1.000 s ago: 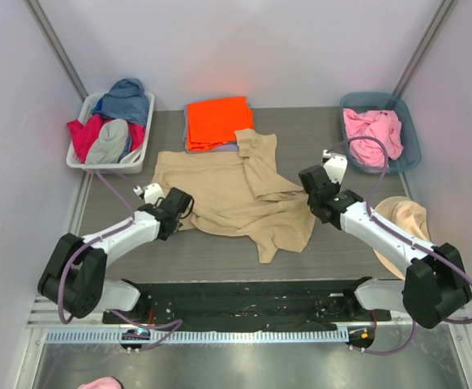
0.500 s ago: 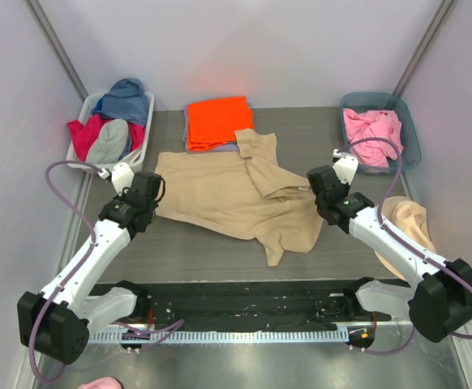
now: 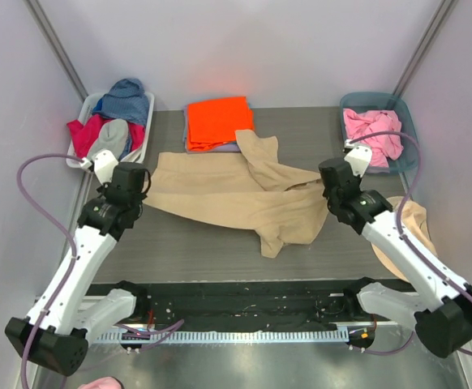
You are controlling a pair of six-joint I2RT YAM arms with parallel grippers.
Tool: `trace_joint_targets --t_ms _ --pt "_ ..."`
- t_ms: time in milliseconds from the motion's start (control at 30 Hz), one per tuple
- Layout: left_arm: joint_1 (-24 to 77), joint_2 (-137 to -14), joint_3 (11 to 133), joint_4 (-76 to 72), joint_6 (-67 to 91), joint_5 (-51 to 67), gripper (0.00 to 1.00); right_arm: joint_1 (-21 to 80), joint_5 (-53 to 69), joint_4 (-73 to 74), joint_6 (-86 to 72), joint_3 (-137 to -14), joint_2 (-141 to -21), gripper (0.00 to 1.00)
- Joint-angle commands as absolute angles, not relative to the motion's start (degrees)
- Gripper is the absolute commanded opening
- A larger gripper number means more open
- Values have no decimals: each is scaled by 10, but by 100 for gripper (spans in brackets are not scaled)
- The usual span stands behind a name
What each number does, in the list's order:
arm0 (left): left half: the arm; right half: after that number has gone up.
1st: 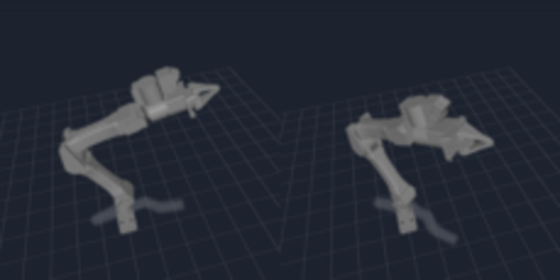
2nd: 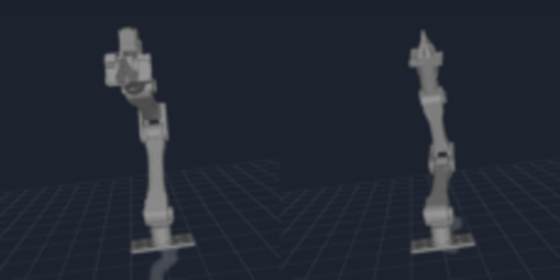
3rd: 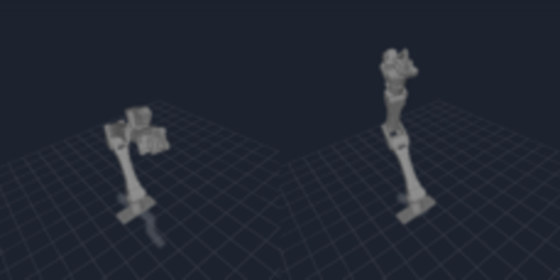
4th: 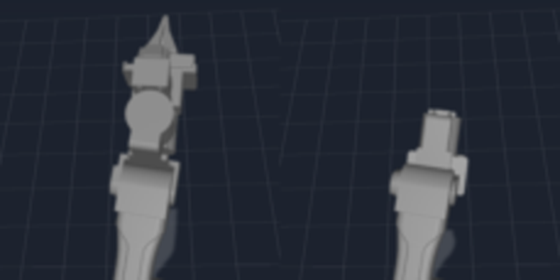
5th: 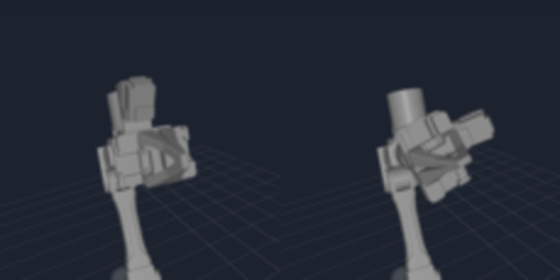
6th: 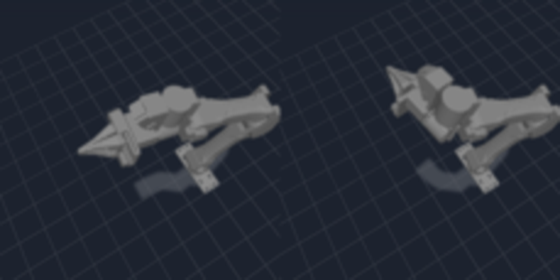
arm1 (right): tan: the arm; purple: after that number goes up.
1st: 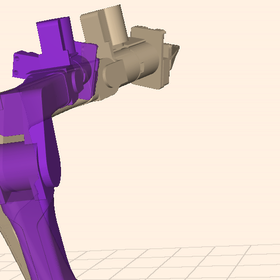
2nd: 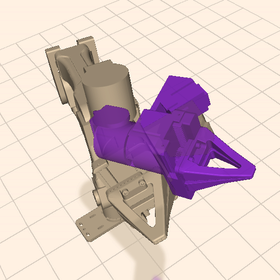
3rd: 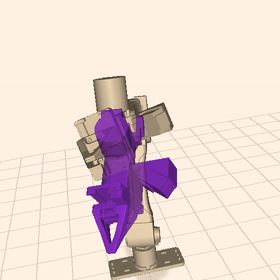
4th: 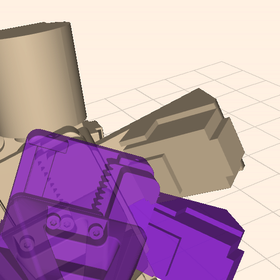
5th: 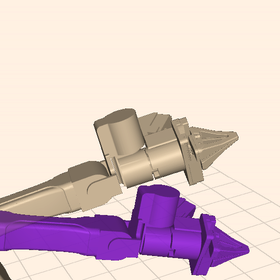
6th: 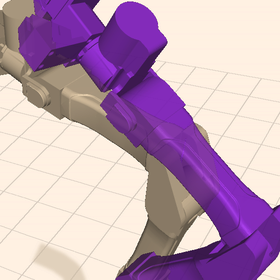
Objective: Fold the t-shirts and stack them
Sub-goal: Flatten the tshirt out
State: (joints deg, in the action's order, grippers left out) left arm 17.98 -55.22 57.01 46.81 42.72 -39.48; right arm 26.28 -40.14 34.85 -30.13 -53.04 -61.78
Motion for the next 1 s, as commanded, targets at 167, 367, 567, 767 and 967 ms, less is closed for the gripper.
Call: trace_joint_targets --t_ms 167,367,567,767,967 --pt "176 -498 671 533 403 -414 0 260 -374 401 -233 -626 -505 1" --pt "176 -461 686 569 403 -417 0 259 -343 450 -234 -648 -462 1" --pt "176 -425 712 616 406 -423 0 259 -294 506 -251 -674 -433 1" --pt "176 -438 689 585 399 -427 0 259 -326 505 -265 -650 -445 1" --pt "175 -546 650 439 381 -409 0 258 -367 357 -258 -578 -540 1"
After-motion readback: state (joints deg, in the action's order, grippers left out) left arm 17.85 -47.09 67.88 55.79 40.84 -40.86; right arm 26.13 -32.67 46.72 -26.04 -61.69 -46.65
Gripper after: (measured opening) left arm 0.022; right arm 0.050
